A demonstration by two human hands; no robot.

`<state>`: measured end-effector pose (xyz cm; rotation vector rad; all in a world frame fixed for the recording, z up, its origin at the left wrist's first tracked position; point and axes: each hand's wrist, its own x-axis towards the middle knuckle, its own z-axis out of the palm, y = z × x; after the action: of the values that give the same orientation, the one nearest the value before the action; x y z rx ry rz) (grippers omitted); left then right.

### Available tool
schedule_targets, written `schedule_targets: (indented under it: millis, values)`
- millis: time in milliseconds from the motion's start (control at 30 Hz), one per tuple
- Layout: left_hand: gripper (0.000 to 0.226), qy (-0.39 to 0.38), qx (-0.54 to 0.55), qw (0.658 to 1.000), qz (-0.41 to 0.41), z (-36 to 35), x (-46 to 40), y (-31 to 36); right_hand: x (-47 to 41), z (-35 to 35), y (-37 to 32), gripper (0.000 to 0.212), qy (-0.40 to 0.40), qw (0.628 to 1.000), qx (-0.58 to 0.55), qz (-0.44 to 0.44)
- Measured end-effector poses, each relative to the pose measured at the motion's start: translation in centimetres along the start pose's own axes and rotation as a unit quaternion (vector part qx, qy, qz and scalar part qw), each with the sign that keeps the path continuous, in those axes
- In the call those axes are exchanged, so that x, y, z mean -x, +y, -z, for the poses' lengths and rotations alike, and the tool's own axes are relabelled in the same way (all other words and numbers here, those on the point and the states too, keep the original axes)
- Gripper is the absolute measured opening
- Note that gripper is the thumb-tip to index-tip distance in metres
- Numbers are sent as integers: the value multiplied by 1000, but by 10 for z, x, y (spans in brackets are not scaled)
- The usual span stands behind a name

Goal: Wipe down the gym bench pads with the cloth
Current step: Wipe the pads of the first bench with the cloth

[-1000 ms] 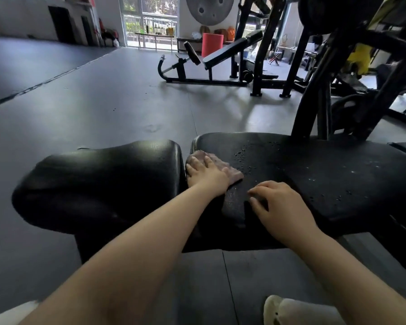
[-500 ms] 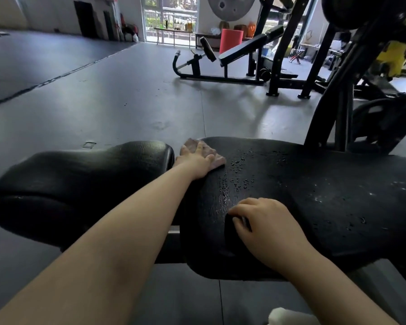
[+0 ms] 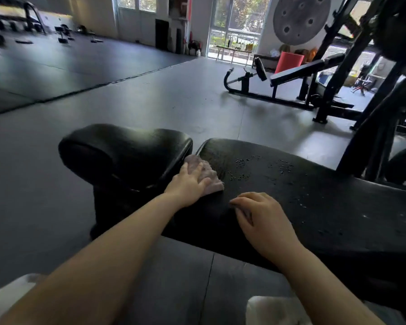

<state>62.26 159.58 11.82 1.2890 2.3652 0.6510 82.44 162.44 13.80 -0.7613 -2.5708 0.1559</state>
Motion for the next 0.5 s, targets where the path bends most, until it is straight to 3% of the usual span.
schedule_targets:
  millis: [133,233,400,500]
  values:
    - [56,143,149,978,30,-29,53,0,24,3,2,17,36,998,39,17]
    - [57,241,172,955,34,-60,84,19,34,2,1,17,44,995,84,23]
    - [58,256,155,954,31,-72,84,23,43,-6,-4,22,52,992,118,9]
    - [52,235,203,951,8,-55,65,4,46,-11,-7,27,46,990,136,-1]
